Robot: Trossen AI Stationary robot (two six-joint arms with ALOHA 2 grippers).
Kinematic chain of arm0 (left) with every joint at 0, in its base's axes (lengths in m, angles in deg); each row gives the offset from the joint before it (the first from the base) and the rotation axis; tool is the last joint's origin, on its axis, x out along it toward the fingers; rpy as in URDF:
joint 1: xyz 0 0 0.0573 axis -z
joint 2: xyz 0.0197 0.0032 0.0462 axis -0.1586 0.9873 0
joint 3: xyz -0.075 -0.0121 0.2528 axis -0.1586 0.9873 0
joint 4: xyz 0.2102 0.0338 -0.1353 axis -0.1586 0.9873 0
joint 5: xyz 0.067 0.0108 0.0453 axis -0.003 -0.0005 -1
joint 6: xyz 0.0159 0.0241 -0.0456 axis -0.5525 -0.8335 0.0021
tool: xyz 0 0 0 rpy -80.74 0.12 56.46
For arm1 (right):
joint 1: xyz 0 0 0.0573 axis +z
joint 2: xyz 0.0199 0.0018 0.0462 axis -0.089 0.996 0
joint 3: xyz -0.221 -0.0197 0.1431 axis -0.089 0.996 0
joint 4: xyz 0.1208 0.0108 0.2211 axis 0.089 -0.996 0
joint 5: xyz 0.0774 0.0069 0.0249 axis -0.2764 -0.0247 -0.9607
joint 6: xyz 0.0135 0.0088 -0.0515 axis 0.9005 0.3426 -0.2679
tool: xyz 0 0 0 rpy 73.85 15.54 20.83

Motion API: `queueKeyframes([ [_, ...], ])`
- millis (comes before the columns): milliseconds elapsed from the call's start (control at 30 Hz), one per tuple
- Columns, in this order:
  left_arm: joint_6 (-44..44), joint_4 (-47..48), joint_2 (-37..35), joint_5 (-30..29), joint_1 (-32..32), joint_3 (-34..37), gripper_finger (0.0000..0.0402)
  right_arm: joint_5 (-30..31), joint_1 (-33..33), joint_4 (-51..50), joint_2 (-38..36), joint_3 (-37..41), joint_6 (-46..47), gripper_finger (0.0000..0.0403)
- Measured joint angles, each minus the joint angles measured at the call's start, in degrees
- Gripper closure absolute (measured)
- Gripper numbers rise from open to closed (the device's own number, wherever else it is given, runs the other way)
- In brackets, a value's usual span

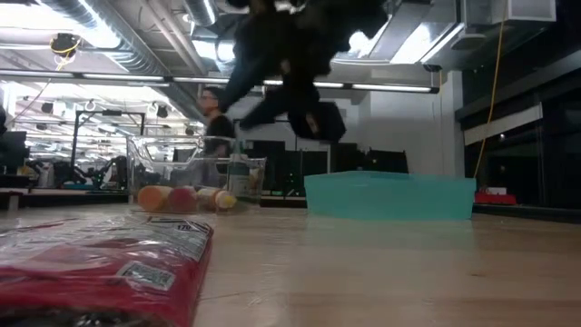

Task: Pick & Place Food Item
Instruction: Put the red popcorn bag into the blue bin

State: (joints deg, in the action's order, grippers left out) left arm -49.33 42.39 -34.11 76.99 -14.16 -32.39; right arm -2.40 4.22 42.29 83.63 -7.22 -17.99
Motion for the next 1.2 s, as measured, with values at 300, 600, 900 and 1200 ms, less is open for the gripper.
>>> queueKeyframes([
  [300,0.2,0.5,0.4,0.0,0.0,0.0,0.0233,-2.3,0.4,2.8,6.7,0.0,0.3,0.0183],
  [600,0.8,0.7,0.9,0.0,0.0,0.0,0.0233,-3.3,1.9,6.9,10.8,0.0,2.1,0.0203],
  [900,0.8,0.9,1.7,0.0,0.0,0.0,0.0233,-2.0,1.9,10.8,11.7,0.0,4.8,0.0218],
  [1200,1.4,0.9,2.5,1.4,0.0,0.0,0.0233,0.5,1.6,11.3,11.7,0.0,5.1,0.0217],
])
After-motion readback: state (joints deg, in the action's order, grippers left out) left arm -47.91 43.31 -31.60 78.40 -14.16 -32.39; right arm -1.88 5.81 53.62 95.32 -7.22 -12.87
